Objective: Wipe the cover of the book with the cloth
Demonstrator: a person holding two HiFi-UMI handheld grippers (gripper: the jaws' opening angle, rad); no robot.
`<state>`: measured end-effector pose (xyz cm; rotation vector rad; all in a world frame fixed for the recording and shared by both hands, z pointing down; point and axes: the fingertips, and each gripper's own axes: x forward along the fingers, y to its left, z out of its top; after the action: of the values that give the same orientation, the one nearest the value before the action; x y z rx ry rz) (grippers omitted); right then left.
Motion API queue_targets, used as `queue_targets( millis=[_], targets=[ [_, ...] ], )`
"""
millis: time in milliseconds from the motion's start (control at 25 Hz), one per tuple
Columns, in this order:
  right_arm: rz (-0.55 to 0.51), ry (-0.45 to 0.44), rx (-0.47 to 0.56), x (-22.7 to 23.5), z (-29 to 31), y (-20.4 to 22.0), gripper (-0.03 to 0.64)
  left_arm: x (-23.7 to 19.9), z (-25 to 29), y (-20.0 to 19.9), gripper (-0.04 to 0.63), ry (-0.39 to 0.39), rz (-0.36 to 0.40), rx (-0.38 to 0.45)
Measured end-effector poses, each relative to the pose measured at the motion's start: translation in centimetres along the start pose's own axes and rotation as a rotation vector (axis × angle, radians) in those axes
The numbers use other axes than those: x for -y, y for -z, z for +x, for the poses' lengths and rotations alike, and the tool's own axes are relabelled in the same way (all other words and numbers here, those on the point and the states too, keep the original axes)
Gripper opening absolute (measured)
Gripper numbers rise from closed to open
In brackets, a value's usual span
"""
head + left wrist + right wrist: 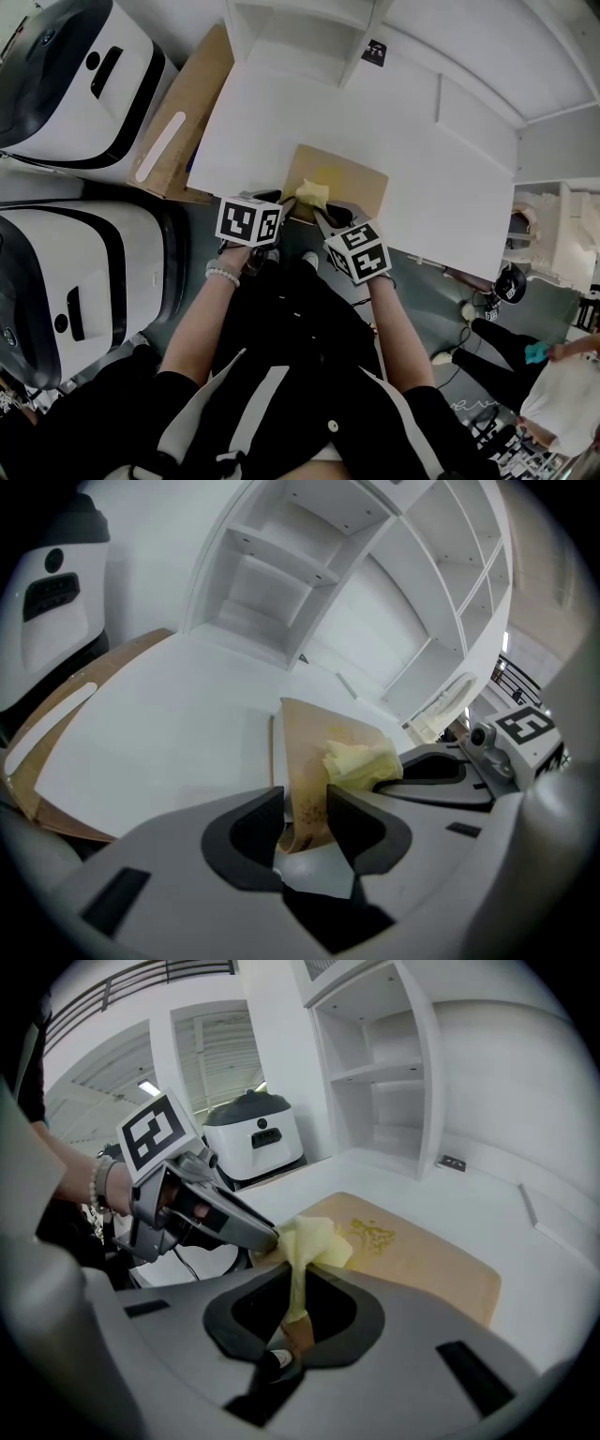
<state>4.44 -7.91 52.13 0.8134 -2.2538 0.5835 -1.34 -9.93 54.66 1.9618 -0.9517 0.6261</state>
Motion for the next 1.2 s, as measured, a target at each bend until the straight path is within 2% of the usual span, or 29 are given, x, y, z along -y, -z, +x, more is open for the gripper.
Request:
queue_targets(
  millis=[880, 1200],
  targets=[
    [0.185, 0.189, -0.025, 6.1, -7.5, 6.9, 0.037, 0.1, 0.0, 0.0, 0.144, 0.007, 0.007, -0.009],
    [0.197, 0.232, -0.050, 7.0, -8.9, 8.0, 0.037, 0.1, 0.0, 0.0, 0.144, 0.007, 0.006, -0.008]
  ],
)
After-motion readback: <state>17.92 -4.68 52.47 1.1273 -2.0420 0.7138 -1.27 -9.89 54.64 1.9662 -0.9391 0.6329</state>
